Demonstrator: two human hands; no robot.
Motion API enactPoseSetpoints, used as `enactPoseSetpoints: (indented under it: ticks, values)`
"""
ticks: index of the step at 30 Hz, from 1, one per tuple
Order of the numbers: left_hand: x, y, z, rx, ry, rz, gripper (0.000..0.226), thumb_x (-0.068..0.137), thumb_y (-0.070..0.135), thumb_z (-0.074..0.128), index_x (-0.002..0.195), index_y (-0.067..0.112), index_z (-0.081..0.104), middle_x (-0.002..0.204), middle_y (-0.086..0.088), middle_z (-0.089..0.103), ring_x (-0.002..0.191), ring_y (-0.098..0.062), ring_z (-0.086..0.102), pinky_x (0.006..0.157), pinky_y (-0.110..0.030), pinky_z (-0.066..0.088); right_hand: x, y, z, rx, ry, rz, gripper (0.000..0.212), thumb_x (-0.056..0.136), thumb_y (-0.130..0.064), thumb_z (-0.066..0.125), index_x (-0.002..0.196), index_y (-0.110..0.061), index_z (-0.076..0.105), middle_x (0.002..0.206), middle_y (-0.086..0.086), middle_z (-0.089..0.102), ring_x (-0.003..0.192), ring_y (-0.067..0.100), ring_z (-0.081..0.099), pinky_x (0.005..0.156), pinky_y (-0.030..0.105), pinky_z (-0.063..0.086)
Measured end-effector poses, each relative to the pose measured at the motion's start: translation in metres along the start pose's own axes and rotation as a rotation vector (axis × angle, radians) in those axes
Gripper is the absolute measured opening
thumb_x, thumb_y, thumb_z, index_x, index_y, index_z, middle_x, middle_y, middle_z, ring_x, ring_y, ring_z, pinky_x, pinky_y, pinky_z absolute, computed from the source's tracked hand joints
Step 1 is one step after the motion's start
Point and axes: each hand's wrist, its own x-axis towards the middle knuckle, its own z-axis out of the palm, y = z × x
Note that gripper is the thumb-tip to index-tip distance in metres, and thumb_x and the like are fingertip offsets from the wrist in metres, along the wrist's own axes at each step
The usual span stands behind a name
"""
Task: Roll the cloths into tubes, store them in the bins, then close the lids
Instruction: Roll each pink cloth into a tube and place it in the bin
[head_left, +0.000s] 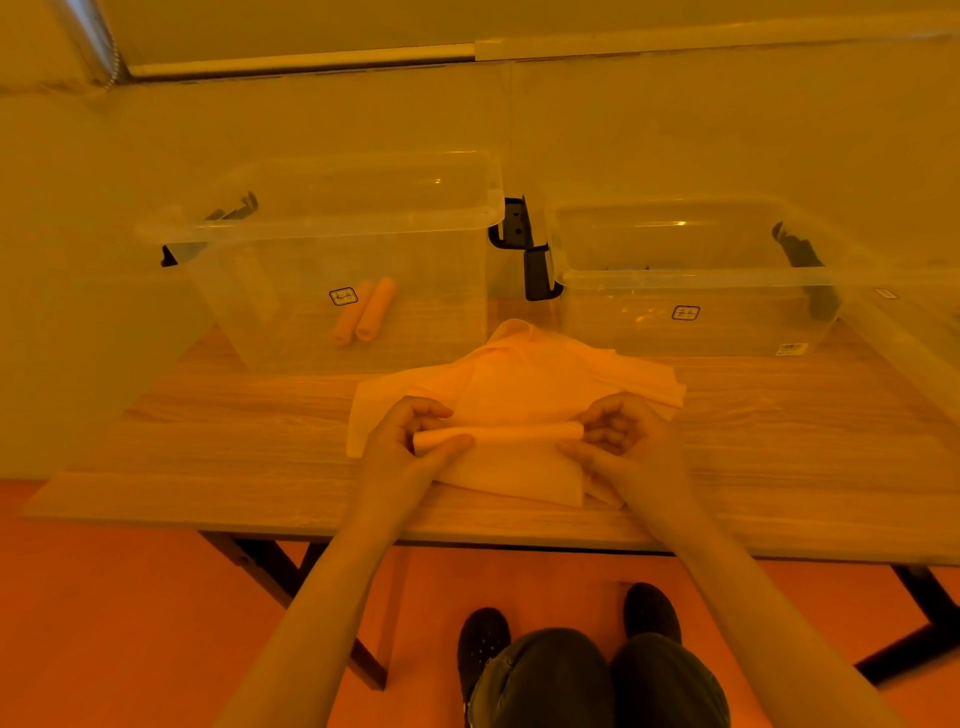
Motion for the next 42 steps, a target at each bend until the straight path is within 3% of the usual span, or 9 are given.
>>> enactPoseSetpoints:
  ticks: [4, 7, 11, 16, 21, 26, 32, 38, 42]
  values:
    - [0.0005, -0.0008, -0.0001, 0.008, -0.002, -0.009, 0.029, 0.076, 0.017, 0.079, 0.096, 0.027, 0.061, 0.095, 0.015, 0.061, 0.085, 0.009, 0.057, 0.072, -0.017, 0.044, 0.0007, 0.0016, 0.0003, -0.043, 0.024, 0.01, 0.029, 0.071, -0.008, 0.081, 0.086, -0.018, 0.059, 0.087, 0.002, 0.068, 0.08, 0.017, 0.066, 0.07, 0.032, 0.056]
    - [0.0008, -0.0024, -0.001, -0.016, -0.005, -0.02, 0.031, 0.075, 0.017, 0.079, 0.098, 0.03, 0.061, 0.098, 0.017, 0.062, 0.089, 0.006, 0.058, 0.077, -0.023, 0.047, 0.001, 0.0018, -0.0015, -0.015, 0.059, 0.055, 0.029, 0.071, -0.01, 0.081, 0.086, -0.018, 0.059, 0.084, 0.005, 0.069, 0.079, 0.021, 0.068, 0.068, 0.037, 0.057]
    - [0.0009, -0.0014, -0.0022, 0.0, -0.043, 0.015, 0.036, 0.079, 0.011, 0.075, 0.102, 0.035, 0.06, 0.109, 0.022, 0.058, 0.099, 0.009, 0.054, 0.084, -0.024, 0.046, 0.0016, 0.0015, -0.0023, -0.045, 0.127, 0.067, 0.025, 0.07, -0.014, 0.082, 0.079, -0.019, 0.06, 0.079, 0.003, 0.07, 0.074, 0.016, 0.068, 0.064, 0.031, 0.055]
    - [0.0028, -0.0039, -0.0032, -0.062, -0.061, 0.016, 0.032, 0.081, 0.01, 0.073, 0.099, 0.036, 0.066, 0.11, 0.017, 0.063, 0.108, -0.002, 0.057, 0.092, -0.03, 0.047, 0.0009, 0.0, -0.0019, -0.047, 0.125, 0.077, 0.02, 0.071, -0.019, 0.081, 0.082, -0.02, 0.063, 0.075, 0.006, 0.072, 0.075, 0.022, 0.07, 0.068, 0.04, 0.057]
    - [0.0025, -0.0036, -0.0026, -0.023, -0.042, 0.018, 0.022, 0.078, 0.011, 0.075, 0.089, 0.028, 0.066, 0.094, 0.014, 0.065, 0.095, -0.004, 0.06, 0.083, -0.029, 0.048, 0.0013, 0.0001, -0.0012, -0.048, 0.101, 0.052, 0.019, 0.072, -0.019, 0.08, 0.087, -0.027, 0.071, 0.085, 0.003, 0.073, 0.084, 0.018, 0.07, 0.073, 0.04, 0.058]
    - [0.0006, -0.0009, -0.0013, 0.02, -0.023, 0.019, 0.017, 0.077, 0.012, 0.076, 0.085, 0.022, 0.064, 0.088, 0.009, 0.063, 0.082, 0.002, 0.057, 0.072, -0.015, 0.046, 0.0012, -0.0022, 0.0004, -0.05, 0.063, 0.04, 0.021, 0.074, -0.006, 0.079, 0.087, -0.02, 0.07, 0.086, 0.003, 0.069, 0.08, 0.012, 0.067, 0.068, 0.025, 0.057]
    - [-0.0005, -0.0003, -0.0003, 0.066, -0.045, 0.008, 0.016, 0.078, 0.014, 0.077, 0.08, 0.018, 0.061, 0.082, 0.006, 0.061, 0.074, 0.001, 0.054, 0.066, -0.017, 0.043, 0.0017, 0.0012, -0.0002, -0.062, 0.041, 0.031, 0.025, 0.071, -0.006, 0.081, 0.087, -0.02, 0.068, 0.087, 0.003, 0.069, 0.077, 0.012, 0.065, 0.07, 0.031, 0.057]
    - [0.0008, -0.0021, -0.0003, 0.068, -0.04, 0.025, 0.016, 0.078, 0.014, 0.076, 0.085, 0.019, 0.063, 0.087, 0.006, 0.062, 0.08, -0.002, 0.056, 0.071, -0.021, 0.043, 0.0027, 0.003, -0.0007, -0.048, 0.056, 0.066, 0.024, 0.071, -0.009, 0.08, 0.084, -0.025, 0.07, 0.085, 0.003, 0.071, 0.078, 0.013, 0.068, 0.066, 0.026, 0.056]
    - [0.0018, -0.0038, -0.0005, 0.056, -0.053, 0.065, 0.017, 0.077, 0.011, 0.077, 0.087, 0.019, 0.065, 0.09, 0.007, 0.065, 0.088, -0.003, 0.059, 0.076, -0.019, 0.046, 0.0031, 0.0047, -0.0011, -0.065, 0.076, 0.041, 0.019, 0.074, -0.015, 0.079, 0.086, -0.027, 0.071, 0.087, 0.004, 0.07, 0.082, 0.017, 0.068, 0.07, 0.033, 0.057]
